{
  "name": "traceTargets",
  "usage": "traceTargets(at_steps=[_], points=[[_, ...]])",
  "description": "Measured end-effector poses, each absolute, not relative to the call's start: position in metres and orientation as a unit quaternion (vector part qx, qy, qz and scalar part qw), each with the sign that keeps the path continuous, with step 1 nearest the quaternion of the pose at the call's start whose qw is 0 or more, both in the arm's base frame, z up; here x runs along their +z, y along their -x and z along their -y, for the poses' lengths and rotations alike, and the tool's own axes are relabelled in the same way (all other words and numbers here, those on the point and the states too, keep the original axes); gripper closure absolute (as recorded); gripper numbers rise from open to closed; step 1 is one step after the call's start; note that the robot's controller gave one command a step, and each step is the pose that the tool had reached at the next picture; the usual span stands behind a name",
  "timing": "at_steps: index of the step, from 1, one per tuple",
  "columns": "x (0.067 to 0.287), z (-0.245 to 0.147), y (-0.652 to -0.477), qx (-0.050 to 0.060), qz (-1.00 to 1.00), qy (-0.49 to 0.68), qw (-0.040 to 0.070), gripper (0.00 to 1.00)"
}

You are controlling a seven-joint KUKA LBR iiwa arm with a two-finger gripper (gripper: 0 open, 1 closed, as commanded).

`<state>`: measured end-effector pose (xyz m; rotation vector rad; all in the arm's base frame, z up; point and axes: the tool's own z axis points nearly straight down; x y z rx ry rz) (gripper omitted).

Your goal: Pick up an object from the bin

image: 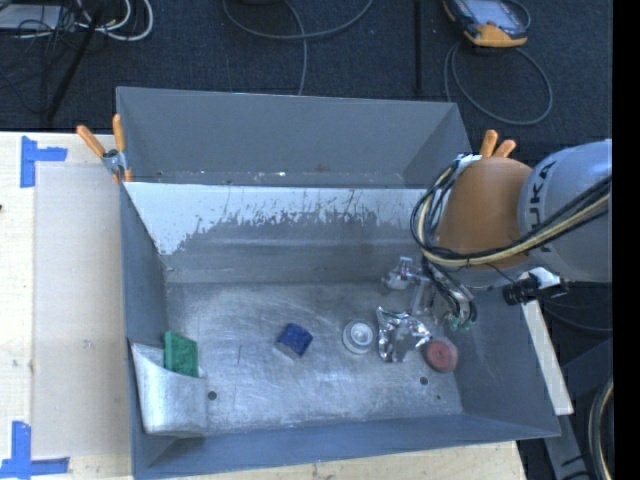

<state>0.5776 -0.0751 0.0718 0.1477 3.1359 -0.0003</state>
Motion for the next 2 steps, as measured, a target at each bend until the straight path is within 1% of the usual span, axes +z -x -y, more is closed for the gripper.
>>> traceTargets(at_steps=[1, 2], points=[[0.0731, 0.0752, -0.5782, 0.000, -0.999, -0.047, 0.000, 0.00], [0.0758, 0.0753, -0.5798, 0.000, -0.999, -0.047, 0.001, 1.00]])
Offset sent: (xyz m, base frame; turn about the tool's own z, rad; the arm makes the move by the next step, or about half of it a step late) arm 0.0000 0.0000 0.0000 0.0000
